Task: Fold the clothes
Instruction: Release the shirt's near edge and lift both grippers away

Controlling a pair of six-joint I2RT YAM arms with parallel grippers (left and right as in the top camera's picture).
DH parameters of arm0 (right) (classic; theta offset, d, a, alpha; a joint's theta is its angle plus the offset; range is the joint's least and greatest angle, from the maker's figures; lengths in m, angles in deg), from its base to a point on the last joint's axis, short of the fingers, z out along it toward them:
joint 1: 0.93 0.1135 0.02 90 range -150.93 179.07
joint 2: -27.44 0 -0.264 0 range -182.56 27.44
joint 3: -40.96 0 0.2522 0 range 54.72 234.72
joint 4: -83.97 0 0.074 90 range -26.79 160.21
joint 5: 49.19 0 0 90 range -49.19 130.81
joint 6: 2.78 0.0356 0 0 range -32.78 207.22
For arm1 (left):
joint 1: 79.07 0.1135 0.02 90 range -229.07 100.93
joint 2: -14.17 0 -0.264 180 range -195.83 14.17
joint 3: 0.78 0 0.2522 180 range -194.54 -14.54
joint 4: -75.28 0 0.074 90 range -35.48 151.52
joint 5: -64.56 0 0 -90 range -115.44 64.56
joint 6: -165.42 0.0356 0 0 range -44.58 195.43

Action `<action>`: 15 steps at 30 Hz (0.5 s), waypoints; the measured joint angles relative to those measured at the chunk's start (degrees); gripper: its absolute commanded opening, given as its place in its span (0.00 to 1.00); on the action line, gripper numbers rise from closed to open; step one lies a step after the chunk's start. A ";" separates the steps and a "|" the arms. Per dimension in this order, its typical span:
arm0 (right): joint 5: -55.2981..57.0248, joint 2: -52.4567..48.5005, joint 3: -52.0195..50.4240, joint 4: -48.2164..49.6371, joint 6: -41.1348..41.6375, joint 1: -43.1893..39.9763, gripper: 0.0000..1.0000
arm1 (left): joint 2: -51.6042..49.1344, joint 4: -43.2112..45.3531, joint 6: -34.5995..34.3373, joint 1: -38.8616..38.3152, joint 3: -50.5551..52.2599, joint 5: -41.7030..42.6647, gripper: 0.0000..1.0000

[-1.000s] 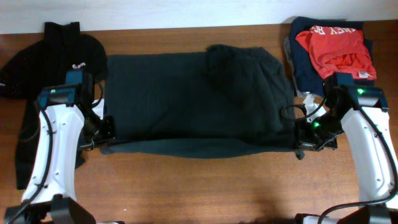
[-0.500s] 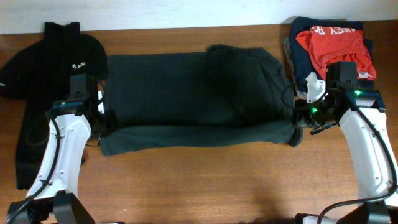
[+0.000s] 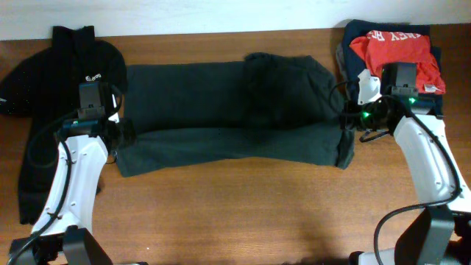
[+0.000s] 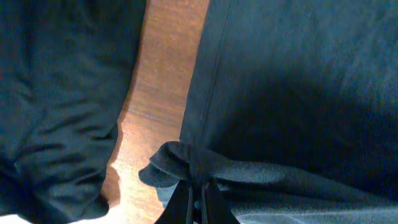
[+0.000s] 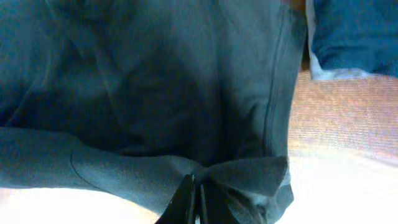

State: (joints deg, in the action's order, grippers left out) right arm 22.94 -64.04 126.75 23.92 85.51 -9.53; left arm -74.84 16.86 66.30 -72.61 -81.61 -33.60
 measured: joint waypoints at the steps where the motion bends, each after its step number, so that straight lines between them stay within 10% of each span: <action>1: -0.48 -0.31 0.00 0.46 -0.22 0.00 0.04 | 0.00 0.59 -0.24 0.00 0.33 -0.37 0.01; 15: -2.19 -7.61 0.00 7.67 -2.60 4.15 0.04 | -1.55 11.96 -1.46 0.00 6.67 -2.62 0.01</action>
State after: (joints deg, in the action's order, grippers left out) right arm 20.75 -71.65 126.75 31.60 82.90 -5.38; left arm -76.39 28.81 64.84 -72.61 -74.95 -36.23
